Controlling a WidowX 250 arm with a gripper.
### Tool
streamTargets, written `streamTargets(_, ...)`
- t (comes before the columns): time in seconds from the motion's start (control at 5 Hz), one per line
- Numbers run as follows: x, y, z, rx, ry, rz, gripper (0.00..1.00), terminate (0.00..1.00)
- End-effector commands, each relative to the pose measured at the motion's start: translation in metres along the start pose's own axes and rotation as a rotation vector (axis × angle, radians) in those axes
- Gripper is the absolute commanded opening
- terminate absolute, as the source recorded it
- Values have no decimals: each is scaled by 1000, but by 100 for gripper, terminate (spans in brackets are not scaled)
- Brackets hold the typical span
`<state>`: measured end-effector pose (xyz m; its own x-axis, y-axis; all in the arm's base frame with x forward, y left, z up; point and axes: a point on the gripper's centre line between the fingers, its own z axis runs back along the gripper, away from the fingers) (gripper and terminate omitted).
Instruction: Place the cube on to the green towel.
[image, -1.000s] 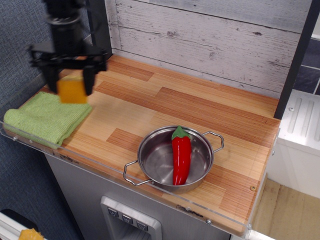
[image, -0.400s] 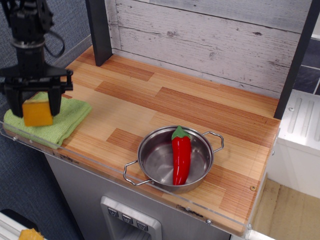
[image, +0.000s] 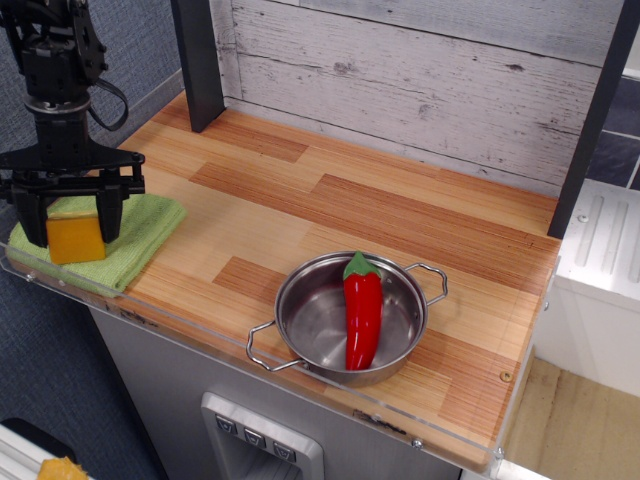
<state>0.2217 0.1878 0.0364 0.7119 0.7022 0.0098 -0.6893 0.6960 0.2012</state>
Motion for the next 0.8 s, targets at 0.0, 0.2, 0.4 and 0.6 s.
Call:
streamTargets(0.0, -1, -4, 8, -14, -76, -3, 0, 0)
streamTargets(0.2, 4, -9, 10, -28, -95, -18, 0, 0)
streamTargets(0.4, 8, -14, 14, -44, -109, -42, 100, 0)
streamTargets(0.6, 9, -14, 22, -25, -116, -73, 100, 0)
